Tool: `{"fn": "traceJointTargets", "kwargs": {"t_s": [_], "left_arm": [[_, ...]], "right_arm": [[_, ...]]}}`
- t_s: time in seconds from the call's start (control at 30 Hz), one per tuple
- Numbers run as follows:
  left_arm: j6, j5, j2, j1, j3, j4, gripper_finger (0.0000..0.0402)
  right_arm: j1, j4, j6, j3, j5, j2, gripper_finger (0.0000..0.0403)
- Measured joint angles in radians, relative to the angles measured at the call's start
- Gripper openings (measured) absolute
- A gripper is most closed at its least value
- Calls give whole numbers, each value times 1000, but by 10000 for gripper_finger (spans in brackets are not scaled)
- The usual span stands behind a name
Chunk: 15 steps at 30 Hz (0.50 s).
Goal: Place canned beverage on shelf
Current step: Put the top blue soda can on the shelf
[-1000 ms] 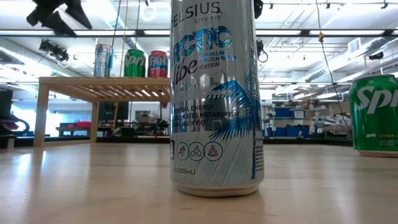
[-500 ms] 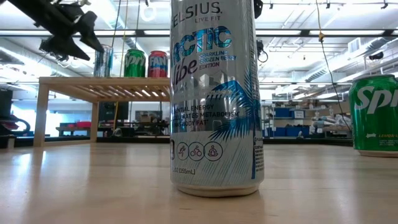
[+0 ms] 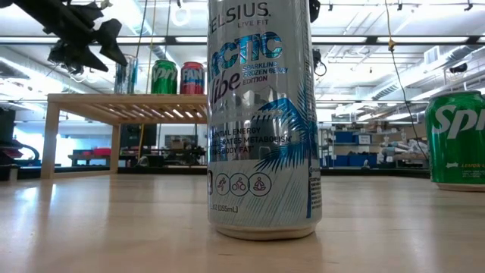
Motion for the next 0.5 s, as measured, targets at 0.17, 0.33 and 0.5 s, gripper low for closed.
{"fn": "traceJointTargets", "kwargs": {"t_s": [0.17,0.33,0.5], "left_arm": [[-1,-17,31,-9,0,29,314],[16,-38,109,-9,0,77,314],[-3,-112,149,-9,0,92,314]], "right_arm": [[0,14,-1,0,2,0,318],[0,14,-2,0,2,0,318],[0,13,-3,0,2,0,318]]}}
